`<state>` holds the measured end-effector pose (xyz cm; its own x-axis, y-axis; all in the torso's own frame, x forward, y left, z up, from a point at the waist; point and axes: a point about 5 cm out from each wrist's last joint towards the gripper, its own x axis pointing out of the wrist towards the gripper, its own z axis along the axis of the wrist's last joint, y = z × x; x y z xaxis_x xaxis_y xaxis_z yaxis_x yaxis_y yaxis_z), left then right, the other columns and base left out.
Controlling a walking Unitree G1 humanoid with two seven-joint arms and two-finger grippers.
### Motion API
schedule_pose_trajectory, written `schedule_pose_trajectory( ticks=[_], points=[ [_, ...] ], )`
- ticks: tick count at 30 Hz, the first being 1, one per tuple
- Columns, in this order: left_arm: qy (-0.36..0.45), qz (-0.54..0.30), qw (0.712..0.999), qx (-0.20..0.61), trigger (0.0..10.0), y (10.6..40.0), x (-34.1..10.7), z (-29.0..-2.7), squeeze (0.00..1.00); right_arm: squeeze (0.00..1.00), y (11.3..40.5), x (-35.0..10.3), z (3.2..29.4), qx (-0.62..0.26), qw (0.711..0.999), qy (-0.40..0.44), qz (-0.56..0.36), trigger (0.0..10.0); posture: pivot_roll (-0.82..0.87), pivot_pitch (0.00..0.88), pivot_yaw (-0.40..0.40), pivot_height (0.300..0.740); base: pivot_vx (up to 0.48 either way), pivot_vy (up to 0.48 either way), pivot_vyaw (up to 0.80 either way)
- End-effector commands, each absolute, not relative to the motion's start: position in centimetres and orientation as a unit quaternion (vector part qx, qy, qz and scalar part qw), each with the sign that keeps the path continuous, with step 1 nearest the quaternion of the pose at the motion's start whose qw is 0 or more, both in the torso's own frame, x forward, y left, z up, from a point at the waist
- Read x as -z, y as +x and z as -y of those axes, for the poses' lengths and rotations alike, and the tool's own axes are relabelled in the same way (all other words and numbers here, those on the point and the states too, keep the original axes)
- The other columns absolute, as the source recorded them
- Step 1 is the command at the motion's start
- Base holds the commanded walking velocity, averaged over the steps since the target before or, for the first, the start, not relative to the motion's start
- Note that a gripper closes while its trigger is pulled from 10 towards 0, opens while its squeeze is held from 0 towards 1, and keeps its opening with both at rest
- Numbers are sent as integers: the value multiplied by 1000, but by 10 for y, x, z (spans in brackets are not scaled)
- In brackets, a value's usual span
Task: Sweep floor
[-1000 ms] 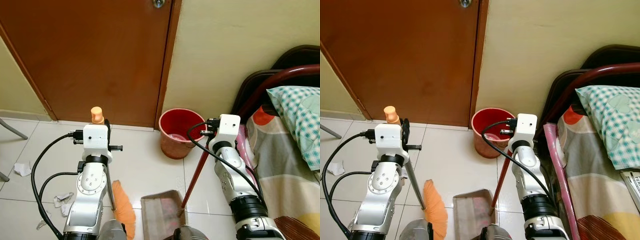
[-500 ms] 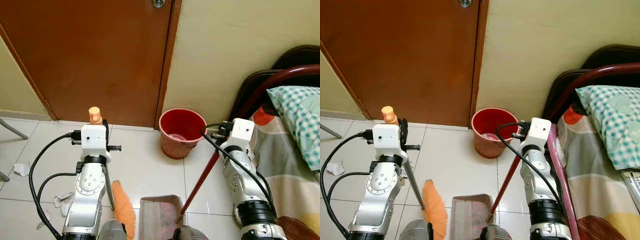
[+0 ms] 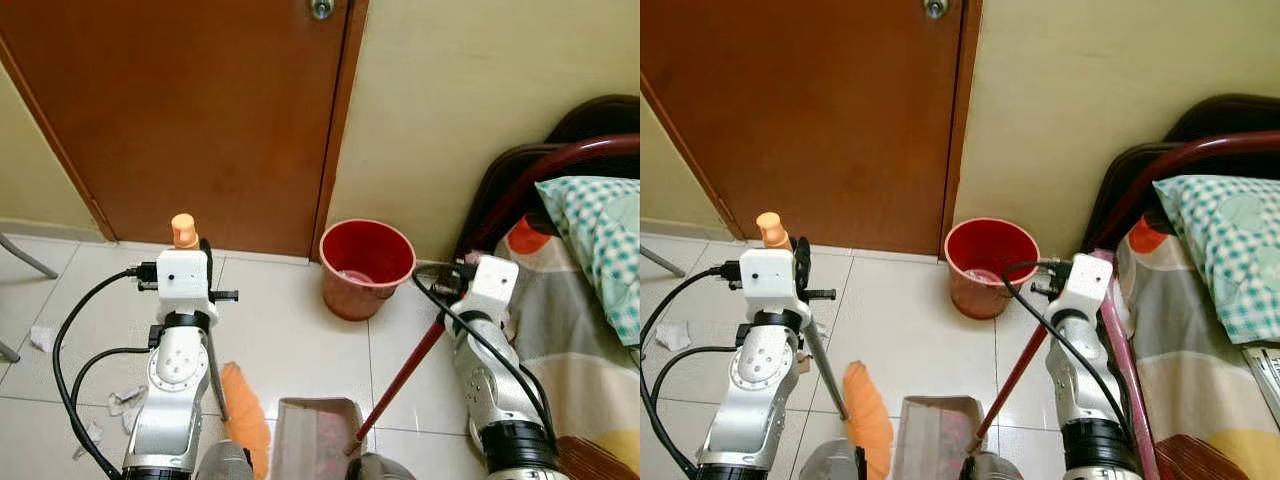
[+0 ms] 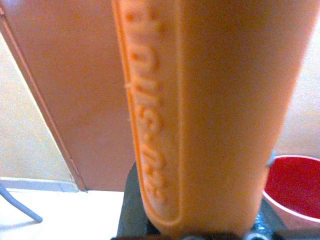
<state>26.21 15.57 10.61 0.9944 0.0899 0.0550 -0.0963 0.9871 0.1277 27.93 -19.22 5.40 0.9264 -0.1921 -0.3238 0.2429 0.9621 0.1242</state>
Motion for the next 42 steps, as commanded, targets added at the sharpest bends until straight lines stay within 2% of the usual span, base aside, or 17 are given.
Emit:
schedule_pose_trajectory(
  ticks=[1, 5, 9, 11, 17, 26, 32, 35, 42],
  points=[
    [67, 30, 997, -35, 10000, 261, -110, -155, 0, 0, 275, -56, 198, 114, 979, 67, -157, 10000, 125, 0, -89, 740, 0, 0, 0],
    [49, 33, 998, 18, 10000, 256, -112, -149, 0, 0, 269, -54, 197, 111, 978, 72, -162, 10000, 119, 0, -61, 740, 62, 0, 0],
    [60, 28, 998, 21, 10000, 255, -110, -149, 0, 0, 264, -52, 201, 123, 978, 67, -155, 10000, 96, 0, -8, 740, 62, 0, 0],
    [58, 27, 998, 8, 10000, 259, -112, -153, 0, 0, 270, -59, 218, 171, 976, 35, -131, 10000, 83, 0, -1, 740, 0, 0, 0],
    [59, 27, 998, 2, 10000, 261, -111, -154, 0, 0, 277, -69, 225, 181, 978, 23, -103, 10000, 71, 0, -1, 740, 0, 0, 0],
    [32, 2, 999, -9, 10000, 253, -97, -154, 0, 0, 288, -83, 215, 132, 989, -1, -66, 10000, 52, 0, -13, 740, 0, 0, 0],
    [38, -11, 999, -3, 10000, 250, -90, -157, 0, 0, 293, -82, 214, 131, 990, -14, -50, 10000, 70, 0, -3, 740, 0, 0, 0],
    [41, -6, 999, -5, 10000, 257, -93, -160, 0, 0, 296, -81, 209, 135, 989, 18, -52, 10000, 117, 0, 20, 740, 0, 0, 0],
    [20, -1, 1000, -1, 10000, 261, -98, -152, 0, 0, 298, -81, 211, 143, 988, 25, -53, 10000, 107, 0, -7, 740, 0, 0, 0]
  ],
)
